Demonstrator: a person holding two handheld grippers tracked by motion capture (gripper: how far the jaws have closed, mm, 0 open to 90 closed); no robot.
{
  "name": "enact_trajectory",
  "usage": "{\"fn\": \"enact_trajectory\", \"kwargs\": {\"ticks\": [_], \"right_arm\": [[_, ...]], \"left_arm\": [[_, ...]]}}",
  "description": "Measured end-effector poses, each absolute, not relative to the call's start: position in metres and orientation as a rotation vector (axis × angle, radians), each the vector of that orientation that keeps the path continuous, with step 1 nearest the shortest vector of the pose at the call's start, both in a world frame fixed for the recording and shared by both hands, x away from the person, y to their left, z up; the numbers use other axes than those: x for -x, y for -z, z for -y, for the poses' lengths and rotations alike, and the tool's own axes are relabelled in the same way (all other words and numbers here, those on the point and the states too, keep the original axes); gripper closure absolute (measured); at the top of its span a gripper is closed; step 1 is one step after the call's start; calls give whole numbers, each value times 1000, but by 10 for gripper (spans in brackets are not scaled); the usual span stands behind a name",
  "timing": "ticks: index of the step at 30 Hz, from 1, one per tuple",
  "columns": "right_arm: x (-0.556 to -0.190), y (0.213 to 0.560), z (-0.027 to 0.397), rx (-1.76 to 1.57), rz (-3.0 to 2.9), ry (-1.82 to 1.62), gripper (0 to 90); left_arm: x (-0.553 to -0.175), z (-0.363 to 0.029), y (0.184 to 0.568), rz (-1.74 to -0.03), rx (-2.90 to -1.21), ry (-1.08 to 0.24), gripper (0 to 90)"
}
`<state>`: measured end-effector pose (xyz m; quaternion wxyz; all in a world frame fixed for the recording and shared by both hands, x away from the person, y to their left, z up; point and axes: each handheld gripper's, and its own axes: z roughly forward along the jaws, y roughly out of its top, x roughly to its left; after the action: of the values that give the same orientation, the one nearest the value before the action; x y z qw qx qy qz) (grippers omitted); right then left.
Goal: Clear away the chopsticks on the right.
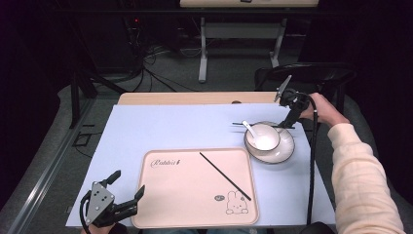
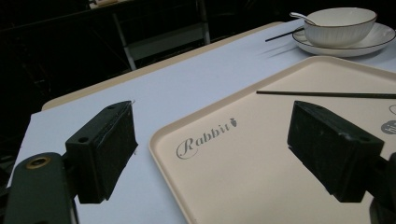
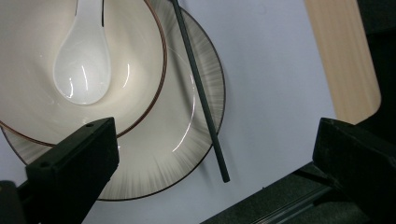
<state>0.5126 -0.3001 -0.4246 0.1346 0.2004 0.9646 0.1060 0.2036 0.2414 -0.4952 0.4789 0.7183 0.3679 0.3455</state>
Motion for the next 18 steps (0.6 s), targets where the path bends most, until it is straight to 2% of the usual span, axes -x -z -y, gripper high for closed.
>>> {"fn": "enact_trajectory", "kwargs": {"ticks": [4, 7, 8, 15, 17, 18], "right_arm": [[-520, 433, 302, -585, -2799, -300, 22], [-525, 439, 304, -604, -2784, -279, 94], [-527, 442, 305, -623, -2777, -273, 146], [-534, 458, 300, -623, -2795, -239, 355], [-536, 463, 294, -598, -2805, -214, 463], [-536, 465, 293, -583, -2800, -213, 485]], "left_arm": [[-204, -242, 495, -898, -1749, -844, 154], [-204, -242, 495, -897, -1749, -843, 154], [-204, -242, 495, -898, -1750, -844, 154], [-203, -242, 495, -897, -1748, -846, 154], [-203, -242, 495, -897, -1746, -845, 154], [-203, -242, 495, -897, -1746, -845, 154]]}}
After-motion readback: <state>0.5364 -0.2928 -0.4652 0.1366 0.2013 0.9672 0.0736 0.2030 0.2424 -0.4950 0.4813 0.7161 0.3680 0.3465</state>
